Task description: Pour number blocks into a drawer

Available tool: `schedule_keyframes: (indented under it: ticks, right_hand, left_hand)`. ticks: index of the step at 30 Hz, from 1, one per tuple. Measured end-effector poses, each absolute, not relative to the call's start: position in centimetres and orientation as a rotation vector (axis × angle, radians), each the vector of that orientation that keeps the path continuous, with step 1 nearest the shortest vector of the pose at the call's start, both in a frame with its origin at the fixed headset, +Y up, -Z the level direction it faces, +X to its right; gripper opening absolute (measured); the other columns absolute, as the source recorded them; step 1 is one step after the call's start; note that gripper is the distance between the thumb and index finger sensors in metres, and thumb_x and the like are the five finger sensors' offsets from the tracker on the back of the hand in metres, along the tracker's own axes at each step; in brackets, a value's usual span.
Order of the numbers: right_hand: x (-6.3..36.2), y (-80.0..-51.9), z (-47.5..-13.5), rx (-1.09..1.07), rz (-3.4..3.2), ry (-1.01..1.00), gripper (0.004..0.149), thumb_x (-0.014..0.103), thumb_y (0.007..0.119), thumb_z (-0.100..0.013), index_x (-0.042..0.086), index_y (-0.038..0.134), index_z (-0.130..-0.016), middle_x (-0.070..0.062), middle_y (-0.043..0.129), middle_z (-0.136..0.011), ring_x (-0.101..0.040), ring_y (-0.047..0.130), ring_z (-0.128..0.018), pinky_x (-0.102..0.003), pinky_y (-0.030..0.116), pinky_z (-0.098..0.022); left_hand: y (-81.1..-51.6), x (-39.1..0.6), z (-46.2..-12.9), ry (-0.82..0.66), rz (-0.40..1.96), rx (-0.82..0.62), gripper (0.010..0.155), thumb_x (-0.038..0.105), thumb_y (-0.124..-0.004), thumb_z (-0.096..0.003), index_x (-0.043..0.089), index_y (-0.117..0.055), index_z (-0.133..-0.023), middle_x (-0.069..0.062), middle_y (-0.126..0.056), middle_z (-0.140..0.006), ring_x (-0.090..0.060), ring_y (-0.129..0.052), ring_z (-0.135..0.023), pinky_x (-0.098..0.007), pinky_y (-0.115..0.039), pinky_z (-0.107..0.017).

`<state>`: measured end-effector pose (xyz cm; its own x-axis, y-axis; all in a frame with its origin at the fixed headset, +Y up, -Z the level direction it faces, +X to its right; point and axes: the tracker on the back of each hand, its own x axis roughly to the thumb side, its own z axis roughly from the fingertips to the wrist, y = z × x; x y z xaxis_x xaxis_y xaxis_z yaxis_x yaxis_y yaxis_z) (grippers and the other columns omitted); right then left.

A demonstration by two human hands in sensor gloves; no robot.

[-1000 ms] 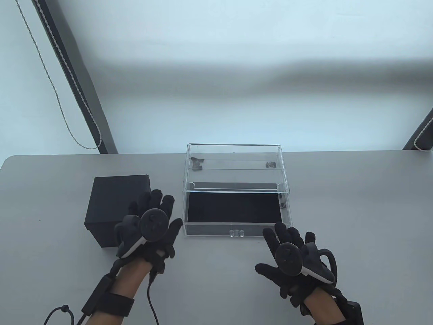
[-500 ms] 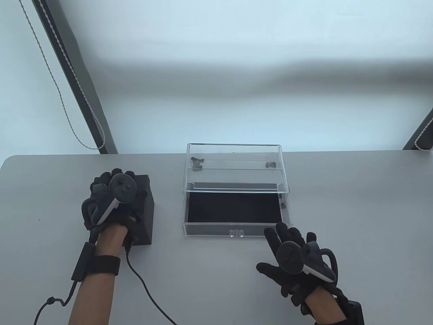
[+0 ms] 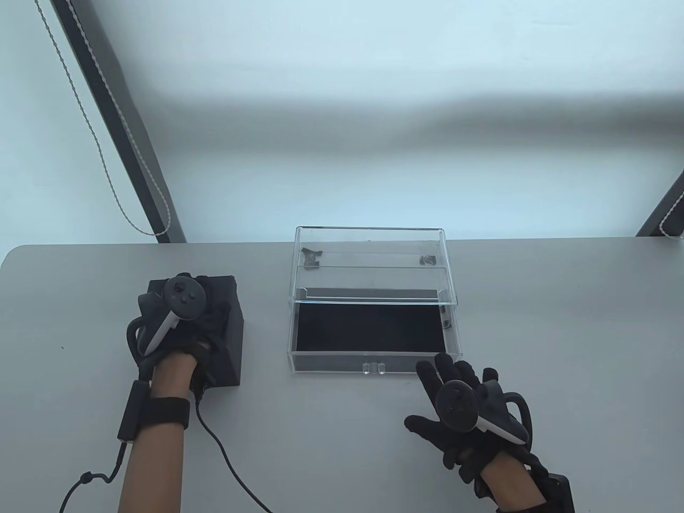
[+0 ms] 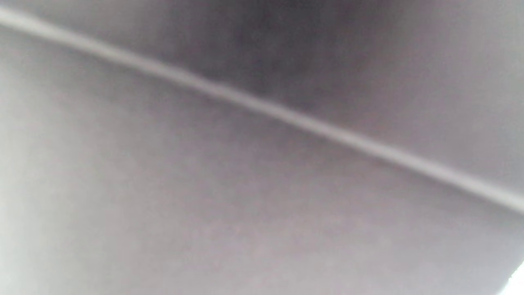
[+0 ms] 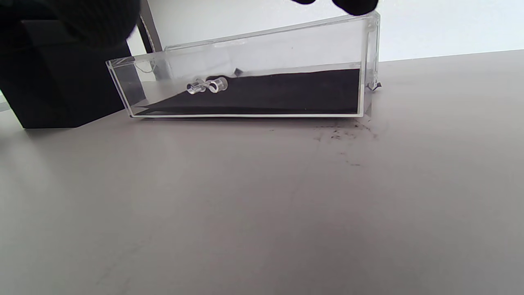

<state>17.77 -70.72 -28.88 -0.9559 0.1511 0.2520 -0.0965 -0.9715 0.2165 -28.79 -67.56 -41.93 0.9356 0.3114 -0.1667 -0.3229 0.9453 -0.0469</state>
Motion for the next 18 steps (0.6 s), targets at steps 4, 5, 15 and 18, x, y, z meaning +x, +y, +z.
schedule_keyframes:
  ticks: [4,5,15,18]
  right_hand:
    - [17.8,-70.7,-28.9,0.410,2.973,0.298,0.094,0.076,0.065,-0.043,0.031,0.017,-0.110,-0.013,0.020,-0.123,-0.049,0.032,-0.111,-0.077,0.020,-0.072]
    - [17.8,-70.7,-28.9,0.410,2.973,0.298,0.094,0.076,0.065,-0.043,0.031,0.017,-0.110,-0.013,0.021,-0.123,-0.049,0.032,-0.111,-0.077,0.020,-0.072]
    - [17.5,-70.8,-28.8,0.432,2.981,0.288,0.093,0.076,0.065,-0.044,0.031,0.017,-0.110,-0.013,0.022,-0.122,-0.049,0.033,-0.111,-0.077,0.021,-0.072]
    - [17.4,-70.8,-28.8,0.438,2.980,0.282,0.093,0.076,0.065,-0.043,0.031,0.018,-0.110,-0.013,0.022,-0.122,-0.049,0.033,-0.110,-0.077,0.022,-0.072]
  left_hand:
    - [-67.7,-28.4,-41.2,0.159,0.312,-0.082,0.079,0.067,-0.052,-0.0486,0.027,-0.029,-0.113,-0.007,-0.017,-0.125,-0.037,-0.012,-0.115,-0.068,-0.010,-0.078]
    - [-67.7,-28.3,-41.0,0.153,0.306,-0.083,0.079,0.067,-0.051,-0.0488,0.027,-0.029,-0.113,-0.007,-0.016,-0.125,-0.038,-0.012,-0.115,-0.068,-0.010,-0.078]
    - [-67.8,-26.8,-37.8,0.106,0.274,-0.102,0.080,0.069,-0.046,-0.0493,0.027,-0.023,-0.113,-0.008,-0.012,-0.124,-0.039,-0.010,-0.114,-0.069,-0.009,-0.077]
    - [-67.8,-26.3,-36.6,0.092,0.260,-0.097,0.080,0.069,-0.045,-0.0496,0.026,-0.023,-0.113,-0.009,-0.012,-0.124,-0.039,-0.010,-0.114,-0.070,-0.010,-0.077]
